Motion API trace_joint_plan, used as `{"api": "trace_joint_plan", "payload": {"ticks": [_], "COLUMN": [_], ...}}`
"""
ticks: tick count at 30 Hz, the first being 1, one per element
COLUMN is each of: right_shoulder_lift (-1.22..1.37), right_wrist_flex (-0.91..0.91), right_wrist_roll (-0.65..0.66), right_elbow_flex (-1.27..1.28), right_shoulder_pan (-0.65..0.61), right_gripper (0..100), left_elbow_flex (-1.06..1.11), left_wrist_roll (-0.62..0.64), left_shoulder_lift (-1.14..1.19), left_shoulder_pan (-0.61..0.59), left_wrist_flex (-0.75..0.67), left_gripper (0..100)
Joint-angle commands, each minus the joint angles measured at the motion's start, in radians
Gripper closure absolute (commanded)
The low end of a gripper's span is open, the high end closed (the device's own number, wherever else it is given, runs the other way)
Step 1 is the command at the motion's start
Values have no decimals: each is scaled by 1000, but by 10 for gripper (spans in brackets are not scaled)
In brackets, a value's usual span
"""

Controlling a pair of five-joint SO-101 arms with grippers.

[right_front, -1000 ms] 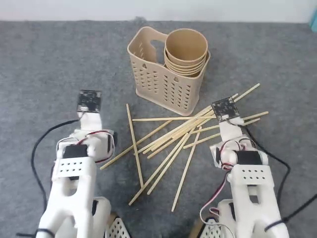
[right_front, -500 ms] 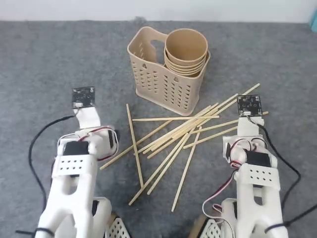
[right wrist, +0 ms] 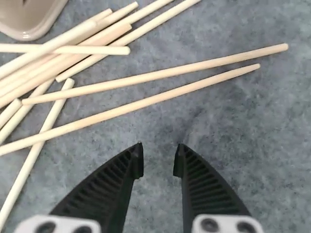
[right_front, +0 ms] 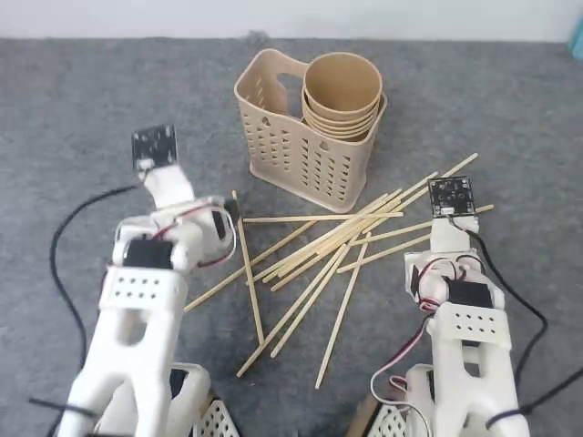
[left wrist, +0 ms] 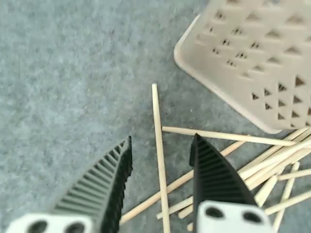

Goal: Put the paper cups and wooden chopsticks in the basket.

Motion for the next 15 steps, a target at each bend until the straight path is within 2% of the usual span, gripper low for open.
{"api": "trace_joint_plan", "payload": {"ticks": [1,6,15], "right_shoulder_lift": [2,2,2], "right_wrist_flex": [-16,-16,-36], "right_wrist_roll": [32,34,34], "right_elbow_flex": [-5,-5,-2], "right_shoulder_pan": [-4,-4,-19], "right_gripper": [876,876,876], "left_elbow_flex": [-147,-268,-348], "left_wrist_roll": [48,55,57], "left_shoulder_lift": [180,457,724], "left_shoulder_pan": [3,8,9], "left_wrist_flex": [25,5,-204], "left_gripper": [808,808,809]}}
